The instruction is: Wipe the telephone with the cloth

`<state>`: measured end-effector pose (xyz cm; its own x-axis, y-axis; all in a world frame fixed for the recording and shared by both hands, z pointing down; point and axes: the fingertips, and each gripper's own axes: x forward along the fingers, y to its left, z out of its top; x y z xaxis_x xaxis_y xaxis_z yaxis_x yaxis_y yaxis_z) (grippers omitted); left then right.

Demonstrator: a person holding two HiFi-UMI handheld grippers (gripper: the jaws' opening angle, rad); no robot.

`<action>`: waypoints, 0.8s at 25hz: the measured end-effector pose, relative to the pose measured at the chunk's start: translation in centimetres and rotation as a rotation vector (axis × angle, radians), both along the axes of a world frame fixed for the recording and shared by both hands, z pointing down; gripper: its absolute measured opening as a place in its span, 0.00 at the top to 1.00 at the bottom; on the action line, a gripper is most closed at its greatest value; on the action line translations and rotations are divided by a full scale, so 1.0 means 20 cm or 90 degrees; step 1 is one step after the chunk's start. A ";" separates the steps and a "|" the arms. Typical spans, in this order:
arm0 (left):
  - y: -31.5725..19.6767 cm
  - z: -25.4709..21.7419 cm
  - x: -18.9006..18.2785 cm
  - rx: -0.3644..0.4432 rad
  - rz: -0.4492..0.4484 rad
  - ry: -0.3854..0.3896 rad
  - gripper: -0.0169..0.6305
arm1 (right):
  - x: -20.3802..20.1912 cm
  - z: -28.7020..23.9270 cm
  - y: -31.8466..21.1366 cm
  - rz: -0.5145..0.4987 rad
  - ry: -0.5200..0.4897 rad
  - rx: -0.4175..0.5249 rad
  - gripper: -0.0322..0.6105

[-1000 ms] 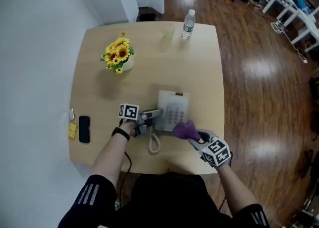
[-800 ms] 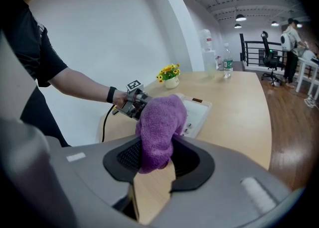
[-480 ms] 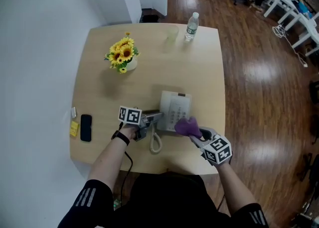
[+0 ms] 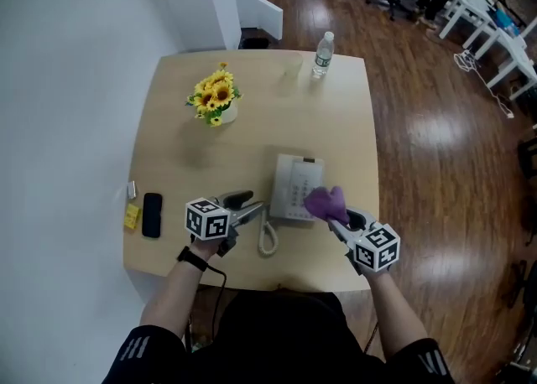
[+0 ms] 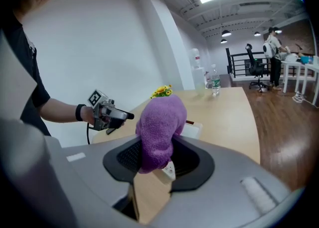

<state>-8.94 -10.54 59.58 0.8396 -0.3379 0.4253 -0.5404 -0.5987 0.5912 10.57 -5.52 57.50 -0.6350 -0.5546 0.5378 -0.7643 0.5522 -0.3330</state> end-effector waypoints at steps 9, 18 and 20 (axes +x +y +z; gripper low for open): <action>0.33 -0.18 -0.09 0.101 0.011 -0.052 0.64 | 0.04 -0.10 0.23 0.056 0.014 0.025 0.72; 0.53 -0.17 -0.14 0.091 0.009 -0.063 0.64 | 0.11 -0.08 0.51 0.078 0.061 0.030 0.72; 0.56 -0.18 -0.13 0.084 0.006 -0.055 0.64 | 0.13 -0.08 0.54 0.077 0.062 0.027 0.72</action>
